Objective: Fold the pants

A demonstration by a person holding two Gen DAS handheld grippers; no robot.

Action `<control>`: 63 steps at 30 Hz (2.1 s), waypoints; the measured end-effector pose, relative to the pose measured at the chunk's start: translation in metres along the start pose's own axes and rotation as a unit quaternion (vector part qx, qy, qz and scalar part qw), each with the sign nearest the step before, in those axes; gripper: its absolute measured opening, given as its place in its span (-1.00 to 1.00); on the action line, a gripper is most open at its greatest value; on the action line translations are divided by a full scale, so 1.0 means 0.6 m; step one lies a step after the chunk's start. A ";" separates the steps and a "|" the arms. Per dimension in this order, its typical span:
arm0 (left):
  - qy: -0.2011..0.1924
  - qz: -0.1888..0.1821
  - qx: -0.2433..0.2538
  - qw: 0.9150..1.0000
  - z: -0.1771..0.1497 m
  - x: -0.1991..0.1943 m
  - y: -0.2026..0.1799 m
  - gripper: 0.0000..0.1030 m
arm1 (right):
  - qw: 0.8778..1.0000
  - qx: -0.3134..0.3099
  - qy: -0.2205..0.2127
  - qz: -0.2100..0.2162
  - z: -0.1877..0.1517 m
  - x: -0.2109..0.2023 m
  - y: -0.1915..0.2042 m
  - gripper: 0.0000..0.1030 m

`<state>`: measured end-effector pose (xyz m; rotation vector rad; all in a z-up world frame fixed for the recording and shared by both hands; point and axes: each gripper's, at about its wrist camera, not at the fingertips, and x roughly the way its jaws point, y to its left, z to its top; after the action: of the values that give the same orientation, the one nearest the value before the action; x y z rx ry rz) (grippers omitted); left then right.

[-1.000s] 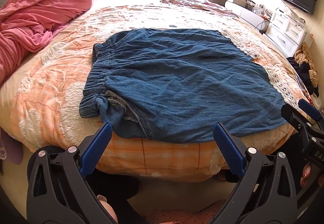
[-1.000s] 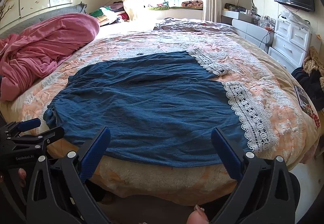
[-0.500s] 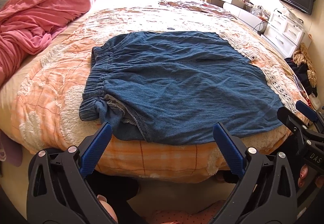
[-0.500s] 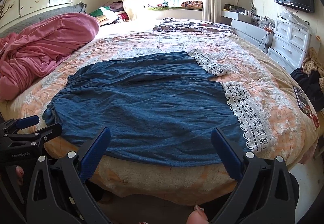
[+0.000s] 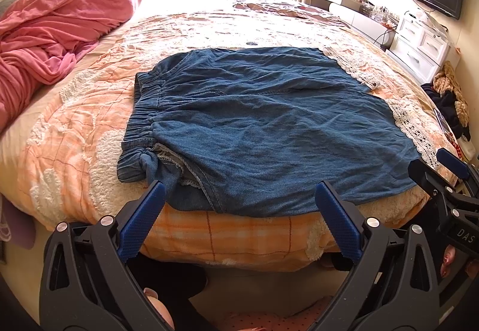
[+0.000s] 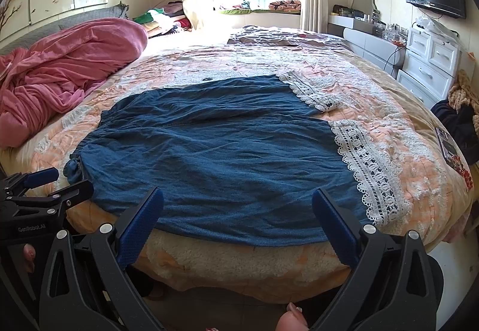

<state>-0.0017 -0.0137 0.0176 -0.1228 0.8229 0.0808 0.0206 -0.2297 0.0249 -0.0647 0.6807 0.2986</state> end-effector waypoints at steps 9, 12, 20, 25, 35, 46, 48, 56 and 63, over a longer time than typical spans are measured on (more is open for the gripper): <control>0.003 0.000 -0.001 1.000 0.002 0.004 0.000 0.82 | 1.000 0.002 0.002 0.001 0.000 0.004 0.002 0.92; 0.005 0.000 0.001 1.000 0.003 0.006 0.000 0.82 | 1.000 0.004 0.003 0.001 0.000 0.006 0.003 0.92; 0.007 -0.003 0.001 1.000 0.003 0.013 0.002 0.82 | 1.000 0.007 0.004 0.004 0.003 0.014 -0.001 0.92; 0.006 -0.003 0.001 1.000 0.004 0.017 0.003 0.82 | 1.000 0.008 0.008 0.008 0.005 0.022 0.000 0.92; -0.001 -0.008 -0.011 1.000 0.032 0.034 0.033 0.82 | 0.999 0.006 0.018 0.042 0.033 0.061 0.002 0.92; -0.011 0.020 -0.056 0.998 0.116 0.077 0.143 0.82 | 0.993 -0.024 0.051 0.099 0.124 0.150 0.033 0.92; -0.005 0.028 -0.059 0.998 0.133 0.098 0.163 0.82 | 0.992 -0.031 0.054 0.107 0.142 0.168 0.042 0.92; 0.021 0.058 -0.049 0.997 0.204 0.183 0.208 0.82 | 0.988 -0.065 0.079 0.118 0.215 0.267 0.072 0.92; 0.036 0.046 -0.051 0.997 0.244 0.262 0.256 0.73 | 0.980 -0.085 0.108 0.142 0.275 0.358 0.083 0.92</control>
<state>0.1930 0.1625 -0.0113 -0.1853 0.8961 0.2058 0.2650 -0.1027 0.0202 -0.1664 0.8807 0.6318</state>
